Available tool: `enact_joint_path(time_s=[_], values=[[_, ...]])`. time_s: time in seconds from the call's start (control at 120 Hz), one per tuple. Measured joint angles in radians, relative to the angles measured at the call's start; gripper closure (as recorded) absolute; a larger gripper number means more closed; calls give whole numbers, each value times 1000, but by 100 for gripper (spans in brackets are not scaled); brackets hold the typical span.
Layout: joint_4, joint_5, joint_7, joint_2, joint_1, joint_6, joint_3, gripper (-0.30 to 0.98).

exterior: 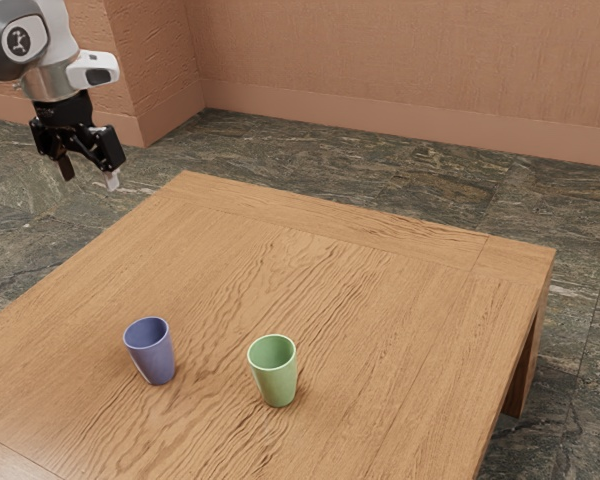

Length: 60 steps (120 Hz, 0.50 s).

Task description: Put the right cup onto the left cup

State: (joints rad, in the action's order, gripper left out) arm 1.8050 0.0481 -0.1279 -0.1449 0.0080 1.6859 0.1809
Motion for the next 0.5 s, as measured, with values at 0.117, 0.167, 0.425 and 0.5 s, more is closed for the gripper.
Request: enact_joint_path(time_s=[0.117,0.167,0.425,0.5], values=[[8,-2,14,0,-2,-3,-3,0],[17,-3,19,0,-14,-4,-3,0],[73,-11,40,36,-82,-10,-40,0],[95,-12,46,60,-108,-7,-47,0]])
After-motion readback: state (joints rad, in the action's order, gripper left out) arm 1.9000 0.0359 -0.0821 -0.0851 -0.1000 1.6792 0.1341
